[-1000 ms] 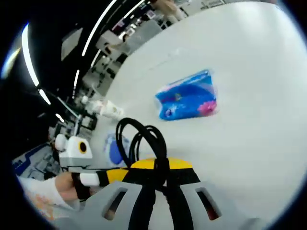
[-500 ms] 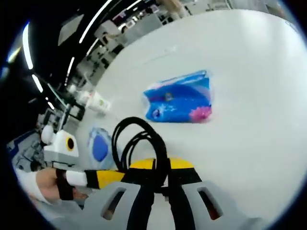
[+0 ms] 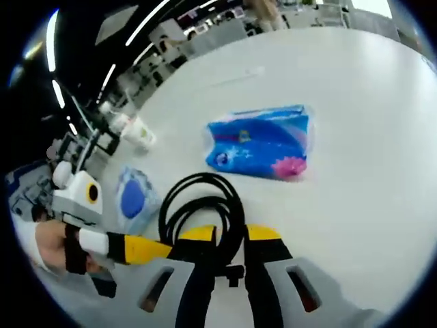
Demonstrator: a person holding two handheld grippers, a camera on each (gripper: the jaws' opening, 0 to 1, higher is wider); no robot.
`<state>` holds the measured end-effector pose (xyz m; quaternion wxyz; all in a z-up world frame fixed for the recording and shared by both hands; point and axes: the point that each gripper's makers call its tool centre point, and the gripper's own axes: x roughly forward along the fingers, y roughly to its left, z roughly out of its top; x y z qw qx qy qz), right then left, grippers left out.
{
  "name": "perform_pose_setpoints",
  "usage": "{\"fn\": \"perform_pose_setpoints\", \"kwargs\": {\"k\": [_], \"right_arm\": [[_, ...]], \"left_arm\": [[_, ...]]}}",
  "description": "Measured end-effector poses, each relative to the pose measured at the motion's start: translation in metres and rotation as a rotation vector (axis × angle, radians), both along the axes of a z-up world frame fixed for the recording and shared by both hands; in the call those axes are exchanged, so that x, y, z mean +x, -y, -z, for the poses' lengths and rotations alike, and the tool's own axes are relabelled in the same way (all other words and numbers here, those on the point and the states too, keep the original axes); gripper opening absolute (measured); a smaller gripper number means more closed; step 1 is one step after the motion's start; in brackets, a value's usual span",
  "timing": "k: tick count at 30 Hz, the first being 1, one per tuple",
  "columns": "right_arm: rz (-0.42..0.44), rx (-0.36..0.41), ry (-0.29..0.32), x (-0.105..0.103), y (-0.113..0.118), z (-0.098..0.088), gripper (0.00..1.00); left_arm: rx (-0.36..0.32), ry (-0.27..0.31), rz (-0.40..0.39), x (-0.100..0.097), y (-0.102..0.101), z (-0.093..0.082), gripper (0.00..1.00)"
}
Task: Arrange the tabletop items into an orderly group along one side of the table until the central work area is clear of visible clutter.
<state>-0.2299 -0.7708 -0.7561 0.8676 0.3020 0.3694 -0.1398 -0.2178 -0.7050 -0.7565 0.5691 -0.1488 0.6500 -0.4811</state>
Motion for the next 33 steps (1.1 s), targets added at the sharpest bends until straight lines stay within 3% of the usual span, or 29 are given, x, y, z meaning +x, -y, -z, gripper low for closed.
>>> {"fn": "perform_pose_setpoints", "kwargs": {"k": [8, 11, 17, 21, 25, 27, 32, 33], "right_arm": [[-0.024, -0.031, 0.029, 0.004, -0.001, -0.003, 0.21], [-0.035, -0.037, 0.054, 0.005, -0.002, -0.007, 0.17], [-0.044, -0.051, 0.068, 0.007, -0.007, -0.010, 0.20], [-0.048, -0.052, 0.081, 0.006, -0.012, -0.012, 0.21], [-0.046, -0.071, 0.083, 0.001, -0.014, -0.014, 0.25], [-0.028, -0.073, 0.097, -0.002, -0.013, -0.018, 0.28], [-0.010, -0.083, 0.117, -0.010, -0.015, -0.025, 0.39], [-0.005, -0.082, 0.120, -0.012, -0.016, -0.027, 0.41]], "left_arm": [[0.000, -0.017, 0.048, -0.013, -0.005, 0.001, 0.26], [-0.027, -0.060, 0.043, -0.019, -0.004, -0.004, 0.21], [-0.045, -0.040, 0.060, -0.020, -0.002, -0.009, 0.23], [-0.076, -0.030, 0.076, -0.021, -0.003, -0.013, 0.35], [-0.152, 0.053, 0.161, -0.021, 0.000, -0.024, 0.57], [-0.181, 0.117, 0.213, -0.019, -0.002, -0.030, 0.61], [-0.215, 0.176, 0.235, -0.014, -0.004, -0.041, 0.74], [-0.228, 0.214, 0.255, -0.011, -0.006, -0.043, 0.80]]}}
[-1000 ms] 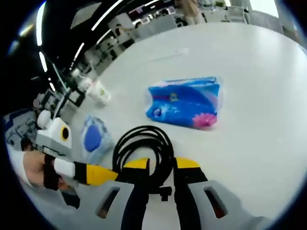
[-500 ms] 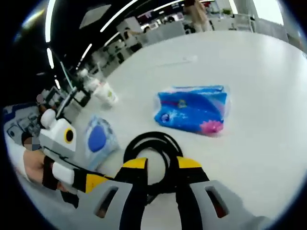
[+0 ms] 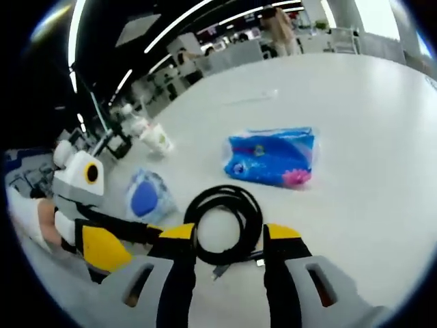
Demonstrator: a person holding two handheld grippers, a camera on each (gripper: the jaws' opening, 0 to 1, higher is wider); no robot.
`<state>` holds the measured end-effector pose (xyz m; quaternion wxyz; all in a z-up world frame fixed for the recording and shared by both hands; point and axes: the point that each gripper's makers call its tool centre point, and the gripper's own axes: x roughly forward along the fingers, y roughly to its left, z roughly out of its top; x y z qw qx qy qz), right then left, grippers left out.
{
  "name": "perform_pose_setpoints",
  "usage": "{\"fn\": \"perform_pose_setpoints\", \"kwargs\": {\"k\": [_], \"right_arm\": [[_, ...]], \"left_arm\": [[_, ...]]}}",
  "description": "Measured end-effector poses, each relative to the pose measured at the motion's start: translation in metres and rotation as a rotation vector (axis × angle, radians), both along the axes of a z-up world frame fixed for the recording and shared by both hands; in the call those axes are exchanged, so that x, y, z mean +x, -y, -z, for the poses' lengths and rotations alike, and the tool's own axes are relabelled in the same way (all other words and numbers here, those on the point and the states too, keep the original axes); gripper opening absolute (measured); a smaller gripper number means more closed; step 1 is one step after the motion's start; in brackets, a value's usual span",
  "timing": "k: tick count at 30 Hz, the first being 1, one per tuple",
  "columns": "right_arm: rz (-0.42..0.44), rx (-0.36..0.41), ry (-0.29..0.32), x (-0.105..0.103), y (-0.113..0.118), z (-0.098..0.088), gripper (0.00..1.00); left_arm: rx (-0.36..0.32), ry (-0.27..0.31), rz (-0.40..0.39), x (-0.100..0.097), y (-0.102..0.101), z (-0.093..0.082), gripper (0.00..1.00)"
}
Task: Arrange the tabletop items into an orderly group along one side of the table until the central work area is clear of visible clutter.
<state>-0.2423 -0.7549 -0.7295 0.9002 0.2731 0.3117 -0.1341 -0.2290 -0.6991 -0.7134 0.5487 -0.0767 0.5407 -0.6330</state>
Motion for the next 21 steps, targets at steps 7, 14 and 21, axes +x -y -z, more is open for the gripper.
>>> {"fn": "perform_pose_setpoints", "kwargs": {"k": [7, 14, 21], "right_arm": [[0.019, 0.017, 0.030, -0.010, -0.009, -0.013, 0.55], [0.045, 0.036, 0.032, -0.018, -0.012, -0.020, 0.61], [0.078, 0.064, 0.046, -0.019, -0.017, -0.027, 0.64]], "left_arm": [[-0.052, 0.175, 0.018, 0.033, -0.015, -0.015, 0.92], [0.030, 0.292, 0.021, 0.075, -0.051, -0.009, 0.93], [0.067, 0.345, -0.066, 0.127, -0.086, -0.014, 0.92]]}}
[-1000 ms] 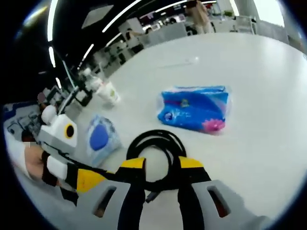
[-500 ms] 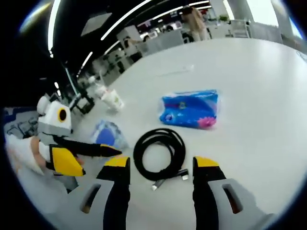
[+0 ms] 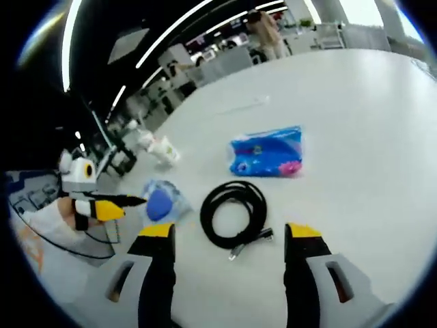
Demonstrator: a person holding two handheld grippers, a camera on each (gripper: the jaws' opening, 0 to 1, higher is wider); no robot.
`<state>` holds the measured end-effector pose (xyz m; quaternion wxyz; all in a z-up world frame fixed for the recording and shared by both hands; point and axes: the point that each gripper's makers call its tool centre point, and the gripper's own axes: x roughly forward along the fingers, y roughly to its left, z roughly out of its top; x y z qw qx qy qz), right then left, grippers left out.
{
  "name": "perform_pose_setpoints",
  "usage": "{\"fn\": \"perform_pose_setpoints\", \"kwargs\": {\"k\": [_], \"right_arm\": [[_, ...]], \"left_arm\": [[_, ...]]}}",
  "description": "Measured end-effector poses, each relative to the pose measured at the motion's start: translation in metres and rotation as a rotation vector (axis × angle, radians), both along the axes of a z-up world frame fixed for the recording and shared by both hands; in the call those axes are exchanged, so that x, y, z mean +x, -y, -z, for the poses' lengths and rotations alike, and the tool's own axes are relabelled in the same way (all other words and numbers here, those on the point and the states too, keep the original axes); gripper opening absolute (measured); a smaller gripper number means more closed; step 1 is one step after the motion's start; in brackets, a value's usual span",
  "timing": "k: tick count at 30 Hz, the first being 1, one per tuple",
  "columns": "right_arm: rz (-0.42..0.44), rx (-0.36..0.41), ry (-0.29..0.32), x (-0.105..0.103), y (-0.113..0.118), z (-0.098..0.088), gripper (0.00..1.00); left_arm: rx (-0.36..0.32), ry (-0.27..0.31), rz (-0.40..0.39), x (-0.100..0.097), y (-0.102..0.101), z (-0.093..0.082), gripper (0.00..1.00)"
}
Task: Arrange the tabletop items into an orderly group along one side of the table until the central work area is clear of visible clutter.
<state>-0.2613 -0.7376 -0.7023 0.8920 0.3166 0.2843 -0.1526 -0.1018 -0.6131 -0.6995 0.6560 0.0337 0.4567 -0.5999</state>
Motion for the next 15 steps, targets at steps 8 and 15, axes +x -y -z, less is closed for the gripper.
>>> {"fn": "perform_pose_setpoints", "kwargs": {"k": [8, 15], "right_arm": [[-0.004, 0.006, 0.002, -0.006, -0.009, -0.006, 0.65], [0.015, 0.032, -0.018, -0.009, -0.011, 0.002, 0.64]], "left_arm": [[0.045, 0.050, -0.084, 0.046, -0.039, 0.002, 0.91], [0.065, 0.052, -0.144, 0.062, -0.054, 0.003, 0.88]]}}
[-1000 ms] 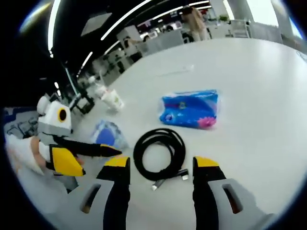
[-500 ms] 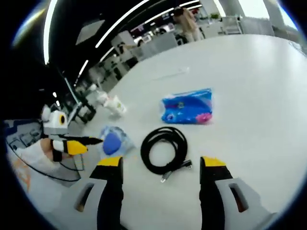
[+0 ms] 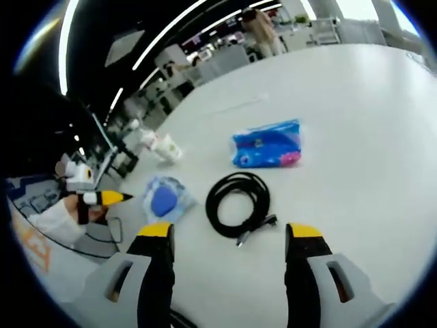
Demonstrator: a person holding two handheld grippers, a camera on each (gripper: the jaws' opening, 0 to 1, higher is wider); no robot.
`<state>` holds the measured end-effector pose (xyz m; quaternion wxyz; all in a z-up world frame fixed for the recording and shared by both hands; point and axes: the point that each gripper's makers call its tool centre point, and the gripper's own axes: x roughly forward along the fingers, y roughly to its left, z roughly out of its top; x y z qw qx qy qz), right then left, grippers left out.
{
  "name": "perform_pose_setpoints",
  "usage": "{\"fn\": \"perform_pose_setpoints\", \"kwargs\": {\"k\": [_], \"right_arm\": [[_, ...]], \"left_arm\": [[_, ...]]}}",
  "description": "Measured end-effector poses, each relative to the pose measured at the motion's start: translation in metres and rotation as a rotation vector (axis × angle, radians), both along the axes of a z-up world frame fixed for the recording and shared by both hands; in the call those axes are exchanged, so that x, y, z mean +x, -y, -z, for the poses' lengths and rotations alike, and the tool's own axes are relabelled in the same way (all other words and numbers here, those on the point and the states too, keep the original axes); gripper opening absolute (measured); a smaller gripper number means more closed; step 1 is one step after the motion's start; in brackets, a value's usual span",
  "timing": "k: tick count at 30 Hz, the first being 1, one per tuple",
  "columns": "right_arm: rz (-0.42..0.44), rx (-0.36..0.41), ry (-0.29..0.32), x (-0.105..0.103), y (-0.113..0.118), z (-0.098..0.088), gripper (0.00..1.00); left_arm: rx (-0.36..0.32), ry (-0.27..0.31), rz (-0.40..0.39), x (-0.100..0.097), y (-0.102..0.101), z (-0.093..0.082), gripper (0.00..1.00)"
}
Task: Arrange the tabletop items into an orderly group along one side of the table until the central work area is clear of visible clutter.
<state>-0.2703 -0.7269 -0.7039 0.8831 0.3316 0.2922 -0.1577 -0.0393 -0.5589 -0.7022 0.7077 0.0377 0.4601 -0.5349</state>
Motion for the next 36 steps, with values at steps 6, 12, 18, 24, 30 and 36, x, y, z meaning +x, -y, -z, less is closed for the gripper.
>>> {"fn": "perform_pose_setpoints", "kwargs": {"k": [6, 12, 18, 24, 30, 36], "right_arm": [[-0.010, 0.002, 0.007, 0.009, 0.000, -0.004, 0.63], [-0.044, 0.019, 0.019, 0.023, -0.011, -0.005, 0.60], [-0.124, 0.050, 0.026, 0.045, -0.034, -0.005, 0.57], [-0.234, 0.064, 0.006, 0.062, -0.057, 0.000, 0.54], [-0.324, 0.104, -0.018, 0.079, -0.083, 0.006, 0.48], [-0.427, 0.168, -0.065, 0.091, -0.119, 0.022, 0.46]], "left_arm": [[-0.013, -0.004, -0.018, -0.001, 0.003, -0.002, 0.85], [0.033, 0.044, -0.013, 0.010, -0.004, 0.008, 0.80], [0.070, 0.054, -0.066, 0.032, -0.017, 0.017, 0.73], [0.124, 0.079, -0.061, 0.046, -0.024, 0.032, 0.67], [0.138, 0.086, -0.055, 0.057, -0.024, 0.039, 0.61], [0.200, 0.134, -0.009, 0.064, -0.023, 0.059, 0.47]]}}
